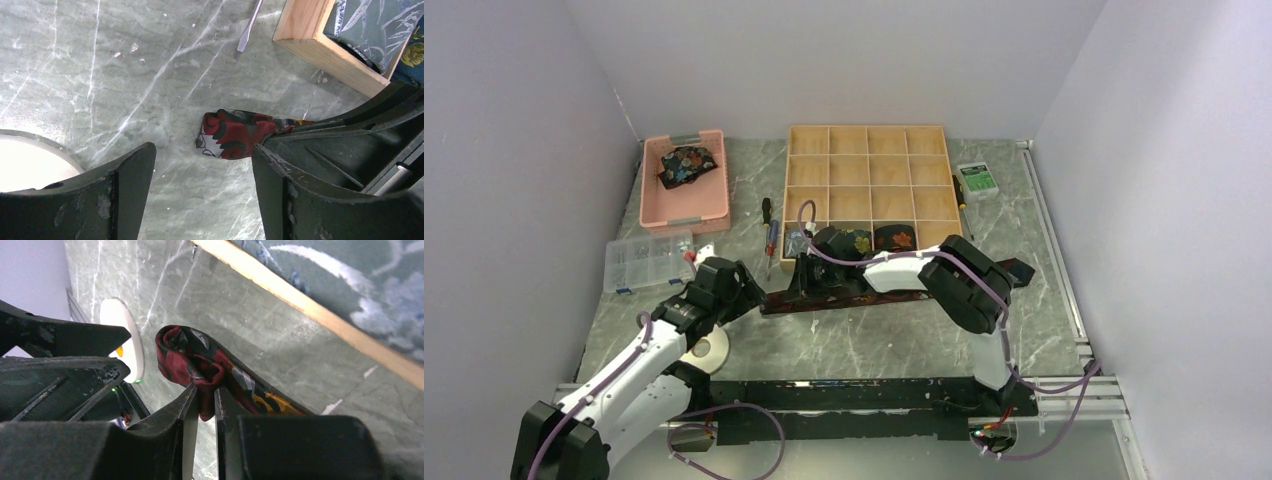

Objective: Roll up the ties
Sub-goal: Roll the tie at the center of the board.

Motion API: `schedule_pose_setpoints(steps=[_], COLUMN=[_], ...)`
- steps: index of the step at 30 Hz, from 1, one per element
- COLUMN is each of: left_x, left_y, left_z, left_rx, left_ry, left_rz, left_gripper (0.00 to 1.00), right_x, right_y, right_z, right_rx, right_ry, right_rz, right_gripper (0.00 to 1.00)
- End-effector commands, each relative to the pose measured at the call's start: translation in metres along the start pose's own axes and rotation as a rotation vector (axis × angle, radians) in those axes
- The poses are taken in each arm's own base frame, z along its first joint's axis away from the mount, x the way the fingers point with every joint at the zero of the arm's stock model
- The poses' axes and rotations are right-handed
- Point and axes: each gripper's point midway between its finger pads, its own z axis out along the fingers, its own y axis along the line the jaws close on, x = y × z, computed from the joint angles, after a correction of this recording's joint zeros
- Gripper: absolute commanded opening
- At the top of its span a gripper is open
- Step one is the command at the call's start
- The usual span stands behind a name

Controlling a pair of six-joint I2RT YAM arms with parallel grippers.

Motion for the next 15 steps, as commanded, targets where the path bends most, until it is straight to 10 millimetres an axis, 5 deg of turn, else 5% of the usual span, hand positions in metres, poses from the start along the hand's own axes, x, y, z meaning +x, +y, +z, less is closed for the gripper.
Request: schedule_pose_setpoints(steps=[1,8,15], left_x=[-0.005,0.001,0.005], left_y=[-0.010,-0.005,-0.007], left_z=[0.002,0.011,0.019], left_rx=[0.047,0.040,0.079], left_ry=[-0.012,0.010,0.021], left_rz=[-0.026,-0.031,-0.029], left_gripper=[0.75,0.74,0.72], right_x=[-0.013,-0.010,0.001], right_y=[0.024,0.019,-0.014], right_z=[0.006,0.011,0.002], right_rx=[-0.126,-0.145,-0.057], right_ry=[-0.031,-0.024,-0.040], right_rz=[-0.018,-0.023,-0.020], right_gripper=[0.19,0.14,0.14])
